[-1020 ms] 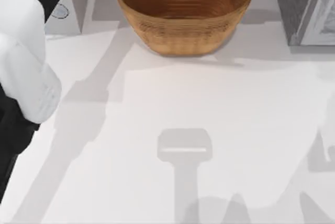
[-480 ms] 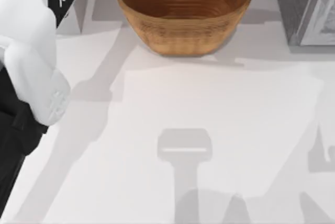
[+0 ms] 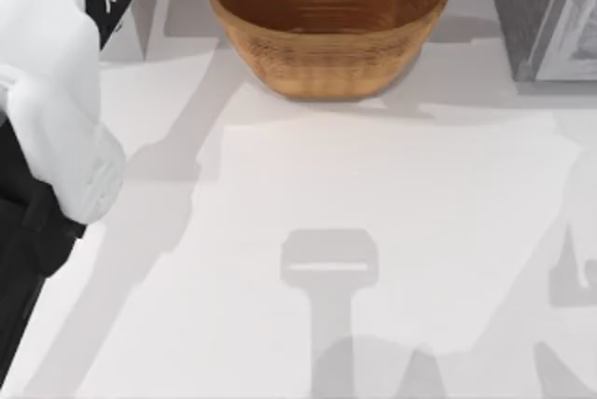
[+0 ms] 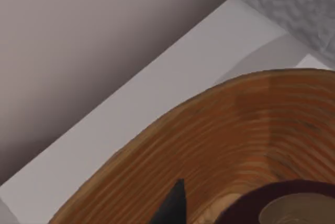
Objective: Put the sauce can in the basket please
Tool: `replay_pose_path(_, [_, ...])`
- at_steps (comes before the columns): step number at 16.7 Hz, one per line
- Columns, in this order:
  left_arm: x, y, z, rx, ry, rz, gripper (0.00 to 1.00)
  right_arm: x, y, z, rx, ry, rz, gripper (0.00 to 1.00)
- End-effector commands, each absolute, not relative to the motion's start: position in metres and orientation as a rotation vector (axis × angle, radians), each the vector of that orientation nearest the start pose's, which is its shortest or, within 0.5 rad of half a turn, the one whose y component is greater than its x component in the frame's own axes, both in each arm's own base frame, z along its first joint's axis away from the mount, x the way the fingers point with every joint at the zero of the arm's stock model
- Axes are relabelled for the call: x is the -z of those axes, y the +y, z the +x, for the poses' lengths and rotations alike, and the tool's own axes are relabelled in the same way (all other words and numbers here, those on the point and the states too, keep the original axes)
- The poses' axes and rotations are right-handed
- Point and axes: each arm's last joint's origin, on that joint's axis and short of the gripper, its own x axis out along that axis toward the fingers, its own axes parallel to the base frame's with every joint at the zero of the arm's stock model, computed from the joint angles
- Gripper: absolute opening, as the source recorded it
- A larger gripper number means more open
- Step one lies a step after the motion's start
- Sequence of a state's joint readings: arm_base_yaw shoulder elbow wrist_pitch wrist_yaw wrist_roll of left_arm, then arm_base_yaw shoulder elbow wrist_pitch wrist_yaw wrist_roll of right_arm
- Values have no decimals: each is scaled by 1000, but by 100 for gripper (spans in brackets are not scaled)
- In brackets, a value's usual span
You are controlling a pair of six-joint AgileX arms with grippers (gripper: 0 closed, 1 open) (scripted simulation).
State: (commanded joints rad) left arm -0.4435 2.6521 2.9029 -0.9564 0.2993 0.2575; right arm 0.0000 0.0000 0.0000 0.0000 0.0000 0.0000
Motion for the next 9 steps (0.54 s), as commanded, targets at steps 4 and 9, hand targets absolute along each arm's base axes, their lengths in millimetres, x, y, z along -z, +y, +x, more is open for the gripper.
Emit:
replay_pose_path(4, [-280,-239,502,775,627,281,100,-160,-1,106,0,0,0,100])
replay_pose_path(9, [-280,-239,502,775,627,281,100,-160,-1,106,0,0,0,100])
